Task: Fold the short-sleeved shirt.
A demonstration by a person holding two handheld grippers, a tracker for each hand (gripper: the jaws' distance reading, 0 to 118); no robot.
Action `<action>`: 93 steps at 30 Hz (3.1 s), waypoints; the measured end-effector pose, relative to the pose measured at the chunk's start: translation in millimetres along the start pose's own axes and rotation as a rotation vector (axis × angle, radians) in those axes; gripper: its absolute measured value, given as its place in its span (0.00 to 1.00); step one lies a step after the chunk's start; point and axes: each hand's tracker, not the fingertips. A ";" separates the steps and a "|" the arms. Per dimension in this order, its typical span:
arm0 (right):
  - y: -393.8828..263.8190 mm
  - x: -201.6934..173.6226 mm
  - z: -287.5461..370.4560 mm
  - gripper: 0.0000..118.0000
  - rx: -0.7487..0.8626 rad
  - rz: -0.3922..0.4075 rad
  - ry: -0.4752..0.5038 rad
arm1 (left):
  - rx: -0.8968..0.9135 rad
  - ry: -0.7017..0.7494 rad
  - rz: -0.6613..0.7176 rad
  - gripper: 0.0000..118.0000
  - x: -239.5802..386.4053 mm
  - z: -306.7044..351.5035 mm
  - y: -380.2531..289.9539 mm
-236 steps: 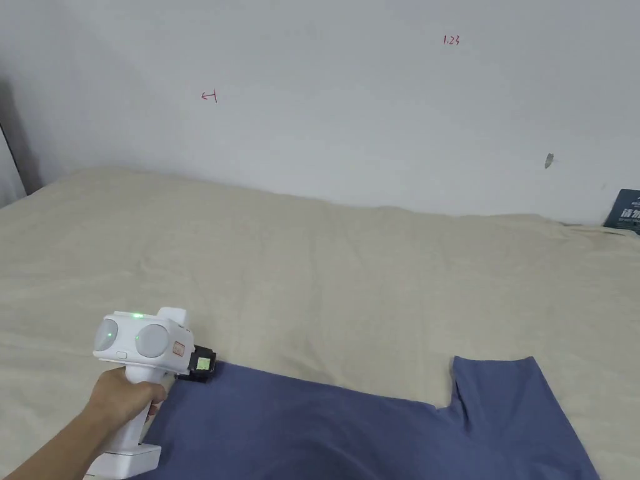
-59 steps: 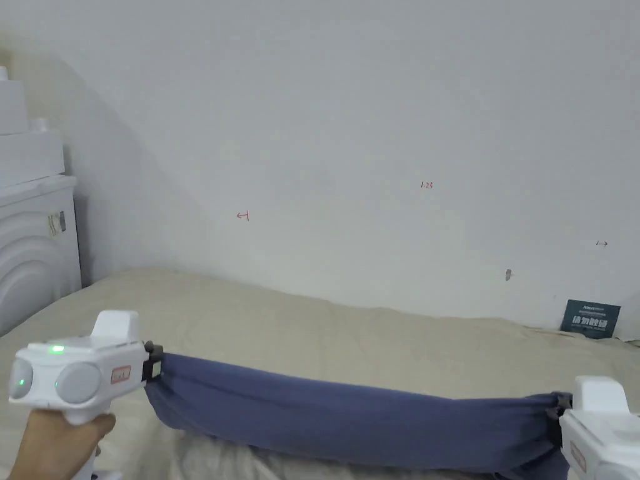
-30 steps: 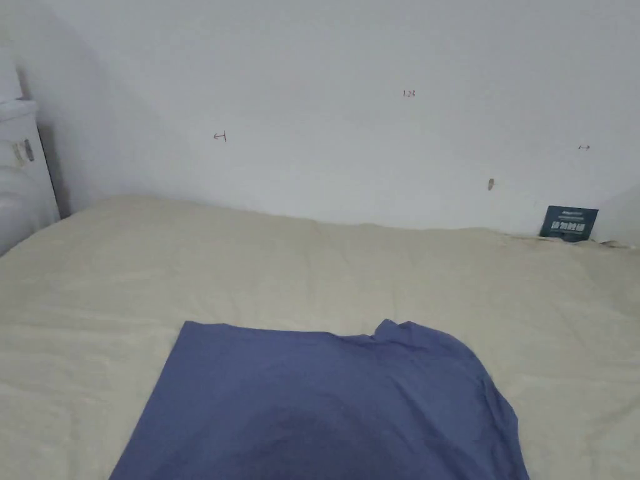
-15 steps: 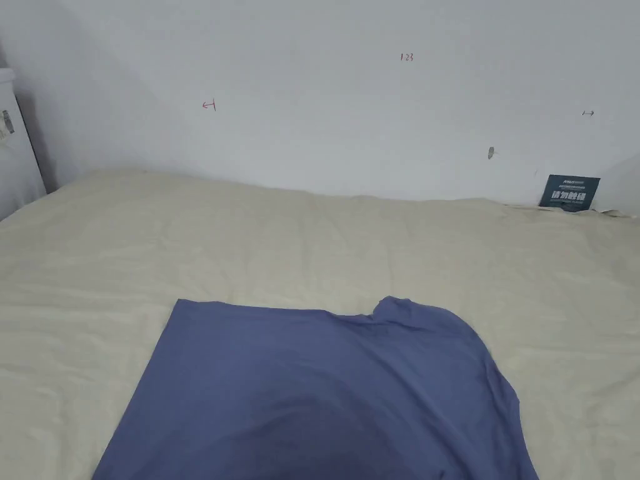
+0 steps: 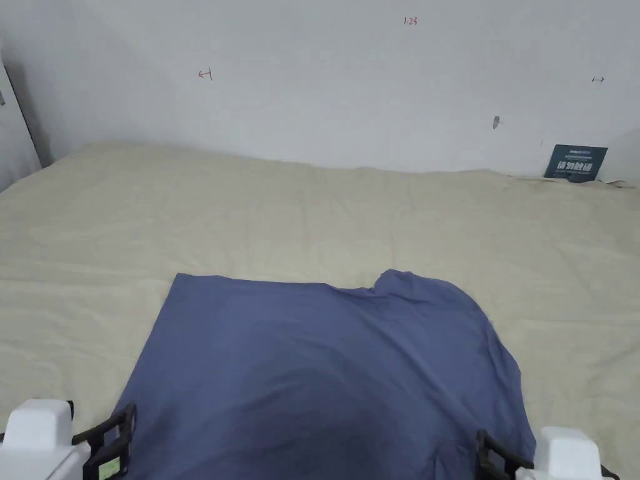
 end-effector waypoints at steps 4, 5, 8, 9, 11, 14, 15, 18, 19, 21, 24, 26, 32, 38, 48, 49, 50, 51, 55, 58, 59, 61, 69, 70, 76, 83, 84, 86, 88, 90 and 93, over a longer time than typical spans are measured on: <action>4.3 -18.9 -1.1 0.21 0.045 -0.001 0.010 | 0.038 -0.017 0.031 0.37 20.1 -2.3 4.3; 3.8 -22.5 -1.0 0.03 0.053 0.001 0.004 | 0.034 -0.019 0.046 0.25 23.3 -2.9 4.1; 2.3 -26.1 3.9 0.00 0.065 -0.010 0.004 | 0.031 -0.031 0.070 0.00 29.5 -1.4 -1.0; 1.2 -26.8 5.6 0.00 0.069 -0.022 0.002 | 0.029 -0.031 0.073 0.00 30.8 -0.1 -2.7; 0.3 -28.4 8.1 0.00 0.068 -0.013 -0.002 | 0.018 -0.037 0.076 0.00 31.3 4.3 -5.9; -2.4 -29.7 11.6 0.00 0.067 0.012 -0.011 | -0.001 -0.027 0.087 0.00 29.4 10.4 -9.7; -3.5 -29.9 11.6 0.00 0.068 0.007 -0.015 | -0.010 -0.019 0.096 0.00 26.1 11.3 -9.8; -5.4 -30.1 10.8 0.00 0.052 0.013 -0.014 | -0.125 -0.046 0.115 0.00 7.0 5.8 -8.3; -6.5 -29.4 9.4 0.00 0.048 0.016 -0.012 | -0.152 -0.027 0.108 0.00 1.0 3.9 -7.8; -7.7 -29.8 8.3 0.00 0.033 0.024 -0.014 | -0.222 -0.005 0.094 0.01 -14.9 -1.0 -8.4; -8.7 -29.7 7.3 0.00 0.021 0.014 -0.011 | -0.294 0.021 0.197 0.29 -43.7 -9.4 -9.9; -9.3 -30.6 6.9 0.00 0.019 0.015 -0.008 | -0.344 0.040 0.244 0.53 -58.6 -13.6 -12.7; -8.9 -32.6 8.4 0.00 0.016 0.024 -0.004 | -0.380 0.005 0.266 0.69 -71.6 -3.7 -21.2; -9.2 -34.3 8.0 0.00 0.012 0.026 0.000 | -0.459 0.045 0.202 0.83 -55.8 -20.2 -43.7; -13.1 -32.1 7.2 0.00 0.002 0.023 -0.004 | -0.549 0.109 0.072 0.64 -34.0 -54.9 -66.8; -14.0 -31.7 7.1 0.00 -0.002 0.023 -0.006 | -0.551 0.094 0.067 0.57 -33.0 -54.2 -64.9; -15.1 -30.9 7.1 0.00 -0.005 0.023 -0.006 | -0.552 0.082 0.069 0.50 -32.5 -53.9 -63.9; -16.6 -30.3 7.3 0.00 -0.009 0.021 -0.004 | -0.558 0.074 0.066 0.42 -28.3 -54.5 -62.4; -20.2 -22.6 6.6 0.00 -0.029 0.004 -0.008 | -0.583 0.040 0.063 0.15 -22.6 -56.4 -57.1; -19.3 -6.2 10.5 0.01 -0.049 -0.016 -0.019 | -0.581 0.053 0.061 0.00 -27.3 -55.1 -52.0; -18.6 1.1 12.0 0.01 -0.058 -0.021 -0.026 | -0.580 0.032 0.068 0.00 -30.7 -53.2 -51.0; -16.8 17.4 12.6 0.04 -0.107 -0.031 -0.041 | -0.570 0.020 0.094 0.00 -36.4 -49.8 -50.5; -42.5 57.8 -11.0 0.53 -0.390 -0.113 0.054 | -0.526 0.013 0.120 0.00 -38.3 -34.8 -48.0; -49.1 56.6 -16.1 0.53 -0.426 -0.106 0.048 | -0.523 0.013 0.119 0.00 -38.0 -34.7 -48.2; -82.1 43.8 -25.4 0.13 -0.450 -0.069 0.067 | -0.505 0.009 0.121 0.00 -37.1 -30.9 -46.1; -71.7 49.8 -5.2 0.06 -0.342 -0.081 0.064 | -0.457 -0.007 0.163 0.00 -39.3 -16.3 -36.4; -67.1 50.2 -2.3 0.06 -0.312 -0.063 0.059 | -0.444 -0.013 0.165 0.00 -39.2 -13.4 -32.6; -54.8 49.1 -0.7 0.06 -0.277 -0.012 0.047 | -0.424 -0.012 0.168 0.00 -37.0 -9.3 -22.5; -37.3 47.1 -3.5 0.06 -0.246 0.033 0.041 | -0.402 -0.011 0.156 0.00 -33.2 -9.7 -9.0; -13.8 43.8 -10.1 0.06 -0.212 0.061 0.032 | -0.391 -0.012 0.141 0.00 -29.0 -15.9 8.6; 20.1 39.6 -29.2 0.06 -0.180 0.078 0.029 | -0.363 -0.005 0.116 0.00 -22.5 -32.2 36.0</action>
